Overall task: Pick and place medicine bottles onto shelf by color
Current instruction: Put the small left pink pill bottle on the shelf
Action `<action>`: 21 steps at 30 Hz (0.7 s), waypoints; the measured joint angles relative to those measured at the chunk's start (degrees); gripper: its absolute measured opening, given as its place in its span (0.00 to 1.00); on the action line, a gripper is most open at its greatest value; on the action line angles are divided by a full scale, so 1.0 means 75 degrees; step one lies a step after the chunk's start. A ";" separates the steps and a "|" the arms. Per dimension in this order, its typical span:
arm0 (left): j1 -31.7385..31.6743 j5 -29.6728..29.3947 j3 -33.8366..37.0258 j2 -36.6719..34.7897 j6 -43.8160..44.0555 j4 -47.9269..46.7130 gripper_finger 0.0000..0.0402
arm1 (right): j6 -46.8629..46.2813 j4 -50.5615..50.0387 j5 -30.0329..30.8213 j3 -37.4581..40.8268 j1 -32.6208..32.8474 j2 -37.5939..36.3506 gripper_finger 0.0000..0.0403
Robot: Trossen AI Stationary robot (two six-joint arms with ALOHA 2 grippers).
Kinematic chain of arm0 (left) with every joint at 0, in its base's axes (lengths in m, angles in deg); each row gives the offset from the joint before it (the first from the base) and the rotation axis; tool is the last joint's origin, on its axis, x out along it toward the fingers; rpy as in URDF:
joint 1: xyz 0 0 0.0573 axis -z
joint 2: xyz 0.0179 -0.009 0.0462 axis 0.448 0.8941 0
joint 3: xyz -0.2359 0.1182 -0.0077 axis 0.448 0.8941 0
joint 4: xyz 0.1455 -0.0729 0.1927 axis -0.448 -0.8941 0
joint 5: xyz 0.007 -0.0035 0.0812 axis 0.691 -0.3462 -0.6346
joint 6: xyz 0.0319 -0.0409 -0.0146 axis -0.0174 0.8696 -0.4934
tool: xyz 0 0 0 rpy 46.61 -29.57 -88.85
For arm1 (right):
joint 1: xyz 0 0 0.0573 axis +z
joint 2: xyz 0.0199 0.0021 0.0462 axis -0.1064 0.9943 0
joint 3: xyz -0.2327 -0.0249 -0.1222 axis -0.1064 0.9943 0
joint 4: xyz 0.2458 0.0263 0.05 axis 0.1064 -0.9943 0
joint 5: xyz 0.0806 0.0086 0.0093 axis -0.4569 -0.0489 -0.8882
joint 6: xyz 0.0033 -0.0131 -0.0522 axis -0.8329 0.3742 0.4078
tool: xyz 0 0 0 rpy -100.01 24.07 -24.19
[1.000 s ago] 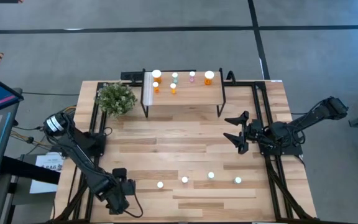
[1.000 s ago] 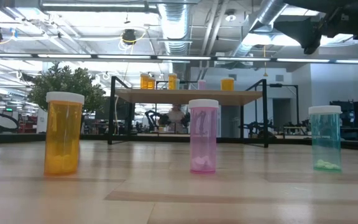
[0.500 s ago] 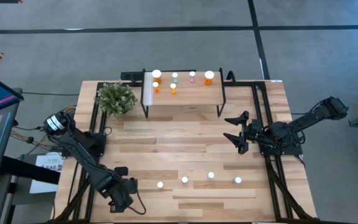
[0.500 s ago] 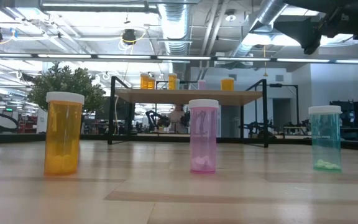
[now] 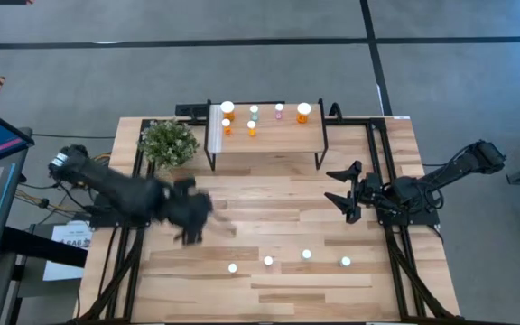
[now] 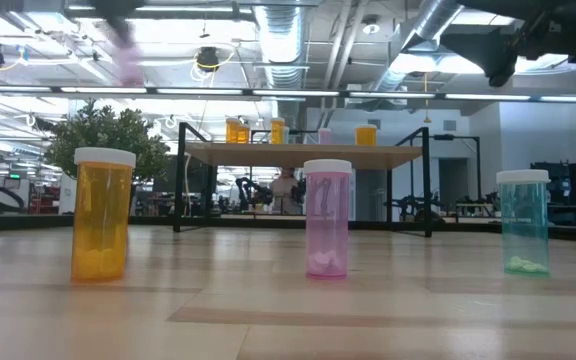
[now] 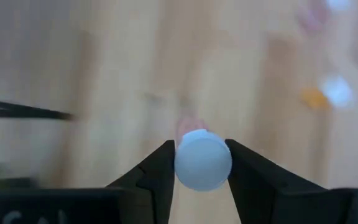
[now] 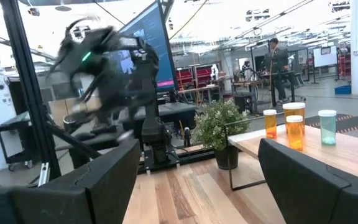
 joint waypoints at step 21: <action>-0.5793 0.1806 -0.2512 0.1499 -0.4617 0.0412 0.27 | -0.0069 0.0154 -0.0006 0.0000 0.0012 0.0000 0.87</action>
